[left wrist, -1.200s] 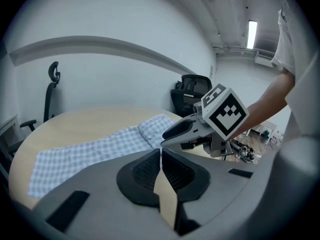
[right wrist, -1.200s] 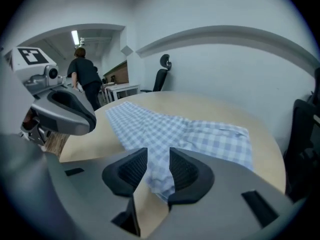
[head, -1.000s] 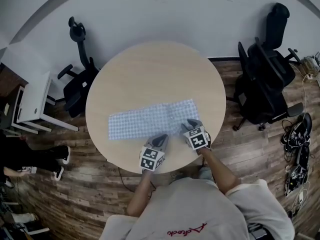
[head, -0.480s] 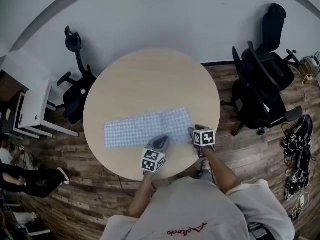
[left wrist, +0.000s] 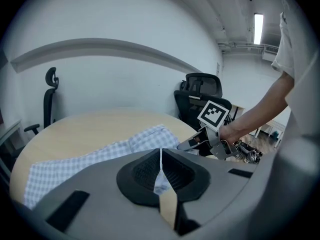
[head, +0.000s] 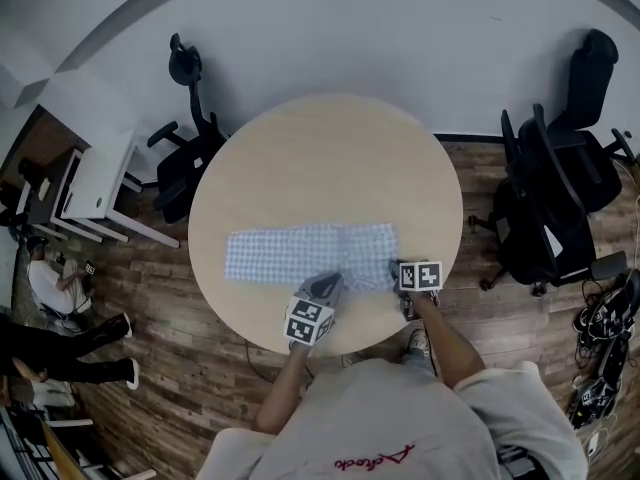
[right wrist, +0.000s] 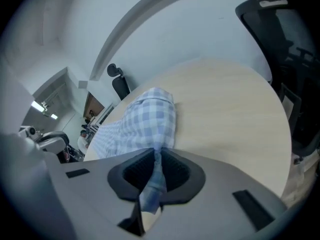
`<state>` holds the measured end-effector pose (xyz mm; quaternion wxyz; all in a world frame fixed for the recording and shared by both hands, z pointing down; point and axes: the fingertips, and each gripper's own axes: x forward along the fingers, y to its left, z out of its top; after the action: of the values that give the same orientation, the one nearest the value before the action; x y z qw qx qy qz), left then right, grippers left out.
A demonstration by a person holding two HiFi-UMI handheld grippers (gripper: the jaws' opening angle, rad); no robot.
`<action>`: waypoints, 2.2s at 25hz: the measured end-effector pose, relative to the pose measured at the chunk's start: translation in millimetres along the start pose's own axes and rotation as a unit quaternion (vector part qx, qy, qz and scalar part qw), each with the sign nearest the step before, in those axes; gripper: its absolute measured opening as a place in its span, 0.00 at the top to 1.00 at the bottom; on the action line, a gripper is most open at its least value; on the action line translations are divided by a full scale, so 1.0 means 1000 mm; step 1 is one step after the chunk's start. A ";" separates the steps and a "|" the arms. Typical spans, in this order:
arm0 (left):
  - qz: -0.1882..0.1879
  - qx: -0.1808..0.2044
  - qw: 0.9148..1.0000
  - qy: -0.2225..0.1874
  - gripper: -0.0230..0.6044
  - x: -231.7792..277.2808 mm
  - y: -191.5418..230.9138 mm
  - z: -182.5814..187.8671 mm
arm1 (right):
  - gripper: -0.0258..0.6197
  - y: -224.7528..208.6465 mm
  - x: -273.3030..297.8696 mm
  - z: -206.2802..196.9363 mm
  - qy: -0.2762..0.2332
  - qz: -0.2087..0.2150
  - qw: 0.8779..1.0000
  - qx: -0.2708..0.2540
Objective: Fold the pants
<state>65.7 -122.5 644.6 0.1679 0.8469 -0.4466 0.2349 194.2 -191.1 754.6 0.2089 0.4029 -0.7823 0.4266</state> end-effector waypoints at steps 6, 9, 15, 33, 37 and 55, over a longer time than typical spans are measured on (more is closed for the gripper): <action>-0.005 0.005 1.000 0.003 0.90 0.020 -0.023 0.013 | 0.87 -0.027 -0.025 0.017 -0.024 0.020 0.999 0.014; -0.016 0.007 1.000 0.001 0.90 0.035 -0.041 0.021 | 0.87 -0.056 -0.045 0.025 -0.035 0.012 0.999 0.013; -0.031 0.008 0.999 -0.007 0.90 0.062 -0.068 0.036 | 0.87 -0.125 -0.096 0.038 -0.057 -0.024 0.998 0.015; -0.050 0.000 0.998 -0.024 0.90 0.057 -0.082 0.032 | 0.87 -0.118 -0.151 0.054 -0.109 -0.051 0.992 -0.047; -0.061 0.004 0.998 -0.032 0.90 0.046 -0.079 0.030 | 0.87 -0.079 -0.158 0.064 -0.124 -0.057 0.985 -0.106; -0.033 -0.024 0.998 -0.044 0.90 -0.036 0.000 -0.021 | 0.87 0.101 -0.063 0.041 -0.054 -0.083 0.961 -0.257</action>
<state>42.6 -88.1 642.3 0.1761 0.8664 -0.4310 0.1806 150.1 -165.3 639.2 0.2977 0.4216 -0.8394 0.1704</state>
